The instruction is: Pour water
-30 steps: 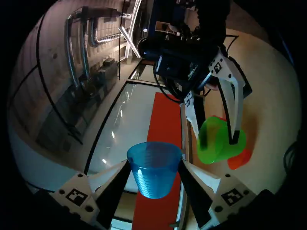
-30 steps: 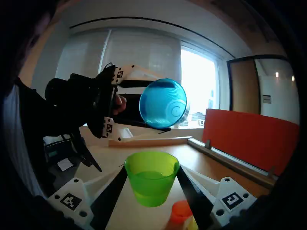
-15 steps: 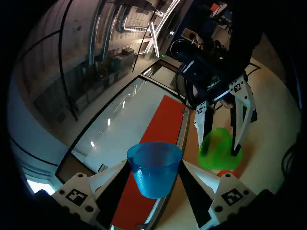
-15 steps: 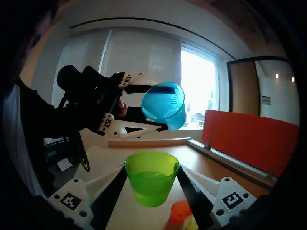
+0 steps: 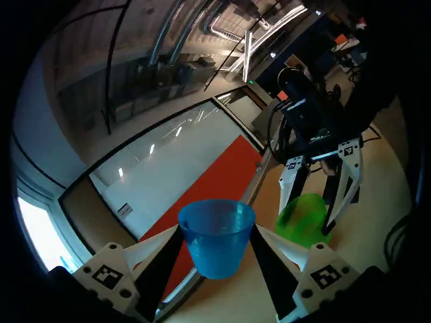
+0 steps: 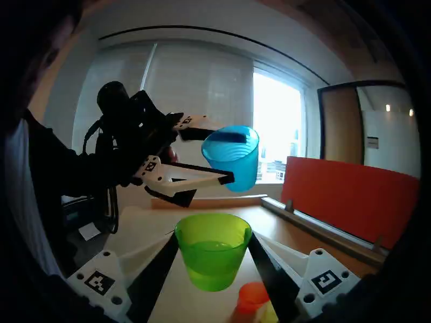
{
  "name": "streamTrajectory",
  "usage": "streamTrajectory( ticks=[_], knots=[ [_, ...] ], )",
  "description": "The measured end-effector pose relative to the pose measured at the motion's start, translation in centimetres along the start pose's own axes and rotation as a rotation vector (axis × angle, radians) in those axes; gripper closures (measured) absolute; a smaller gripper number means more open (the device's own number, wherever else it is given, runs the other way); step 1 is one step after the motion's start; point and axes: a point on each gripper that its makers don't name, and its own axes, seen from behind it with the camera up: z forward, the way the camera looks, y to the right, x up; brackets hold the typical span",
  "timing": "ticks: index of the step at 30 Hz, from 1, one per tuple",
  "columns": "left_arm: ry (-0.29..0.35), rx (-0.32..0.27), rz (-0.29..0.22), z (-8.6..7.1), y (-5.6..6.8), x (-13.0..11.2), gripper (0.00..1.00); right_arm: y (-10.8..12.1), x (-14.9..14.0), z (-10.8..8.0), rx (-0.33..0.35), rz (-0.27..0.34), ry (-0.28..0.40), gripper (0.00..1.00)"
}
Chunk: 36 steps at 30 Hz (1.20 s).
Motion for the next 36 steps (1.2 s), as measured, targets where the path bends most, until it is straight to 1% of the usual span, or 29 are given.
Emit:
streamTrajectory(
  ticks=[6, 12, 15, 20, 23, 27, 32, 36],
  knots=[
    [-0.034, -0.007, -0.079, 0.4, 0.3, -1.1, 0.16, 0.0, 0.1, -0.2, -0.003, -0.004, 0.002, 0.09],
    [-0.038, 0.004, -0.163, 0.6, 0.0, -1.4, 0.16, -0.1, 0.3, -0.5, -0.005, -0.007, 0.004, 0.09],
    [-0.041, 0.006, -0.194, 0.5, 0.1, -1.5, 0.16, -0.1, 0.3, -0.6, -0.007, -0.008, 0.004, 0.09],
    [-0.057, 0.027, -0.257, 0.6, -0.2, -2.0, 0.16, 0.0, 0.5, -0.7, -0.012, -0.012, 0.007, 0.09],
    [-0.064, 0.030, -0.307, 0.6, -0.2, -2.2, 0.16, 0.1, 0.6, -0.8, -0.014, -0.016, 0.009, 0.09],
    [-0.073, 0.029, -0.386, 0.7, -0.2, -2.6, 0.16, 0.2, 0.8, -1.0, -0.018, -0.024, 0.012, 0.09],
    [-0.085, 0.024, -0.456, 0.6, -0.2, -3.0, 0.16, 0.3, 1.0, -1.2, -0.021, -0.028, 0.017, 0.09],
    [-0.089, 0.019, -0.519, 0.6, 0.1, -3.4, 0.16, 0.3, 1.2, -1.2, -0.025, -0.030, 0.017, 0.09]
  ],
)
